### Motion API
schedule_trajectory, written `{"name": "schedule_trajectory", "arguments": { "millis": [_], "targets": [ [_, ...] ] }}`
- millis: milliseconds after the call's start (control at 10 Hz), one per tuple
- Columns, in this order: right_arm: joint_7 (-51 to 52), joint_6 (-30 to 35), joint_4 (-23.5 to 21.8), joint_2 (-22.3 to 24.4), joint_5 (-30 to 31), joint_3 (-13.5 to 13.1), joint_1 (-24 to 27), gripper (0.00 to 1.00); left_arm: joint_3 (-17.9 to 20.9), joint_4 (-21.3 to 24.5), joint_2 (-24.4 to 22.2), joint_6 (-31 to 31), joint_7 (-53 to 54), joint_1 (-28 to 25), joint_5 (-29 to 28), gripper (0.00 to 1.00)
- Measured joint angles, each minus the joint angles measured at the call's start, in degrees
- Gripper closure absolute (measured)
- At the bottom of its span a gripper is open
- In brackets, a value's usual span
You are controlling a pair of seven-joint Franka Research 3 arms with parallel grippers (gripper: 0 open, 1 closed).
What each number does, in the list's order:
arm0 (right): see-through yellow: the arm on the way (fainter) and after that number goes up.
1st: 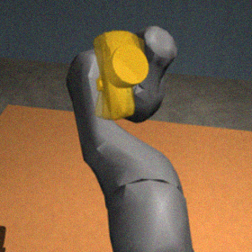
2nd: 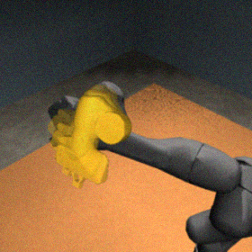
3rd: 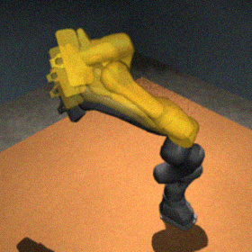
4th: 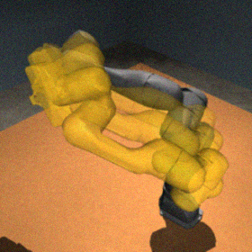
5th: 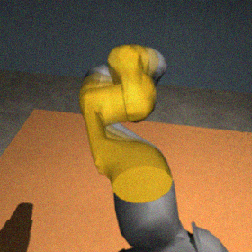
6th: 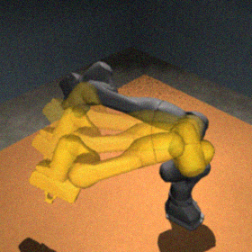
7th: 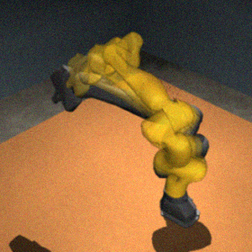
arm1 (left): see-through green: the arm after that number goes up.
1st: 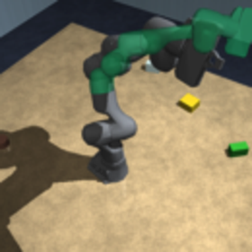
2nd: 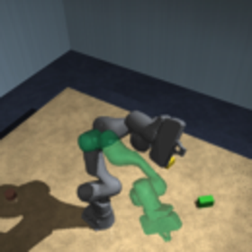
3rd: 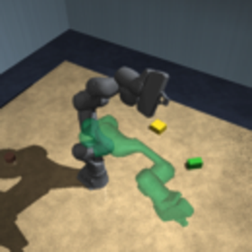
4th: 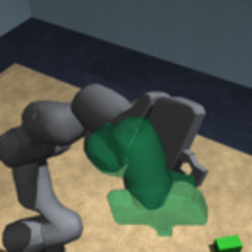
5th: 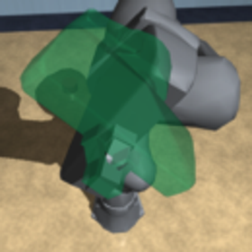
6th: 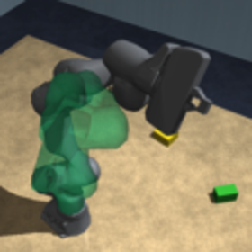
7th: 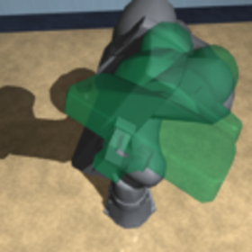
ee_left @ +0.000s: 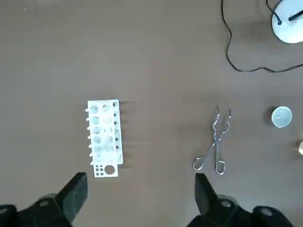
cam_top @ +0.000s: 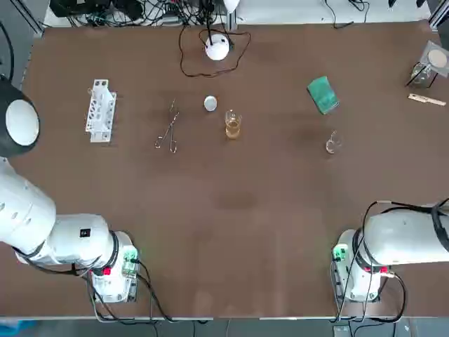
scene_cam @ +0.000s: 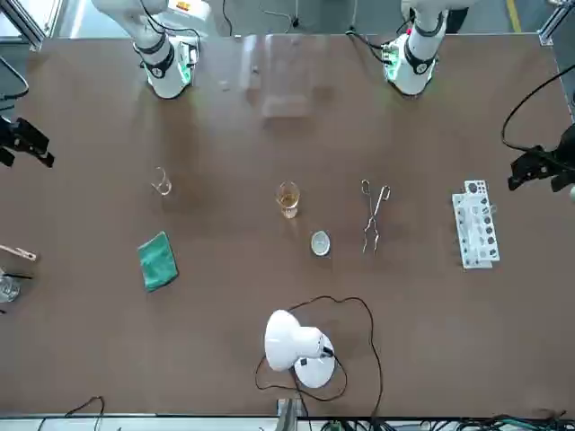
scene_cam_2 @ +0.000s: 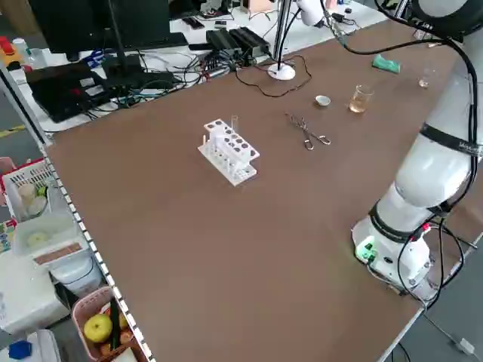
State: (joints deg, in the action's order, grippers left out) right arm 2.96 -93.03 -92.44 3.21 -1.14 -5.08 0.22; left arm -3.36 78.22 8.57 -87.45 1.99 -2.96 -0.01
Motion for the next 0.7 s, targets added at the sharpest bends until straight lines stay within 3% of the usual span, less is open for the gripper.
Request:
{"name": "schedule_trajectory", "arguments": {
  "millis": [700],
  "targets": [
    [2.08,2.23,-0.16,-0.02,0.06,0.17,-0.48,0.0,0.33,-0.01,0.07,2.3,2.65,-0.77,0.0,0.0]
  ]
}}
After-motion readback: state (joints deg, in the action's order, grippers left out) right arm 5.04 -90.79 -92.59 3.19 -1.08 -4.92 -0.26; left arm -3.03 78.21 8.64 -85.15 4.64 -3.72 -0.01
